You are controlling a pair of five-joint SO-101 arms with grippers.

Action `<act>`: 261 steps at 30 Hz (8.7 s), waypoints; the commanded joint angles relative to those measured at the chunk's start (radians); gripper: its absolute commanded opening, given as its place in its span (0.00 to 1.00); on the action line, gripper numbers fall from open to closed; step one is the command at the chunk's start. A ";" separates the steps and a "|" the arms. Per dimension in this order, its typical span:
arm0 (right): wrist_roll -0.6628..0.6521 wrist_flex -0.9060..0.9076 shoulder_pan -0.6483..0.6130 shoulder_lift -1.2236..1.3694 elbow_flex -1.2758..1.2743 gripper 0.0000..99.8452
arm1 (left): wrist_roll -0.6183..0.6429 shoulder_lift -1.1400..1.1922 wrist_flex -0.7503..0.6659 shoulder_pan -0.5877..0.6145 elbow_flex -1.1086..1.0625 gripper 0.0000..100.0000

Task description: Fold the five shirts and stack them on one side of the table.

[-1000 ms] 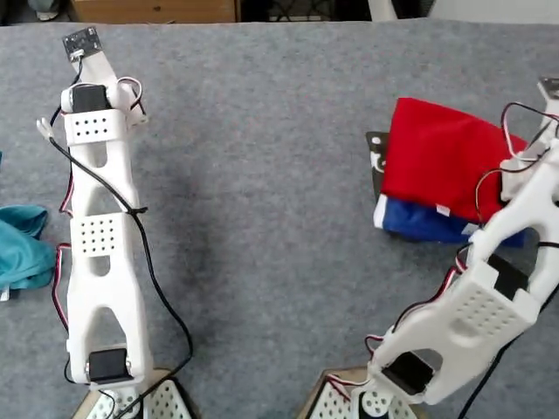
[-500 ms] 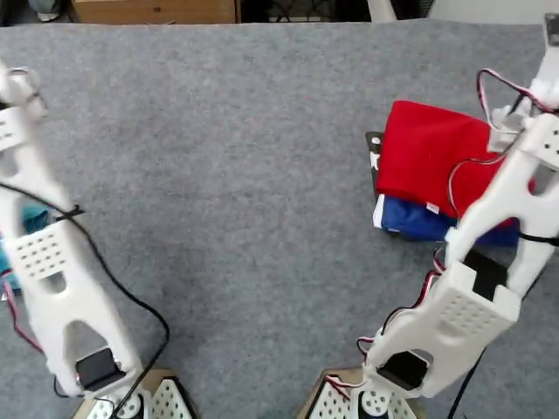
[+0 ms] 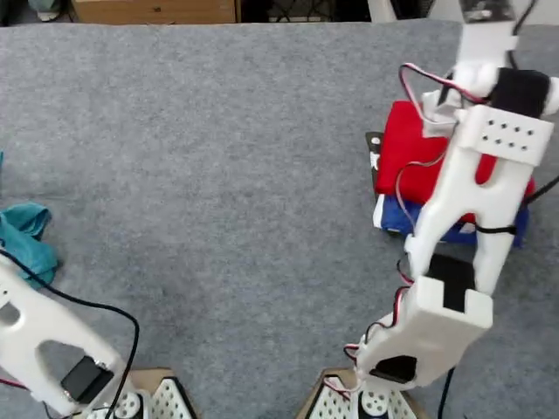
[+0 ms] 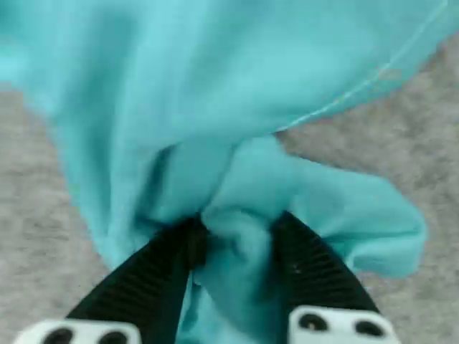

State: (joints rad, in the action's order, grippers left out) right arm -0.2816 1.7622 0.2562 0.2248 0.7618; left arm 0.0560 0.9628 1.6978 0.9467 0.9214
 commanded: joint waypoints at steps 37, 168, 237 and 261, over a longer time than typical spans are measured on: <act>0.002 0.003 -0.091 -0.099 -0.007 0.03 | -0.692 -1.640 -0.089 -1.152 -1.465 0.03; -0.545 -0.203 -0.769 0.450 -0.133 0.22 | 0.029 -0.781 -0.868 -0.377 -1.250 0.19; -0.187 -0.164 -0.609 0.427 0.651 0.01 | 0.028 -0.787 -0.848 -0.380 -1.262 0.19; -0.724 -0.058 -0.695 0.852 0.420 0.22 | 0.026 -0.786 -0.858 -0.378 -1.260 0.19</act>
State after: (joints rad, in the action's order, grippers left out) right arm -0.9643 1.7070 -0.4388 1.0733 1.1699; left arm 0.0760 0.1926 0.8431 0.5631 -0.3798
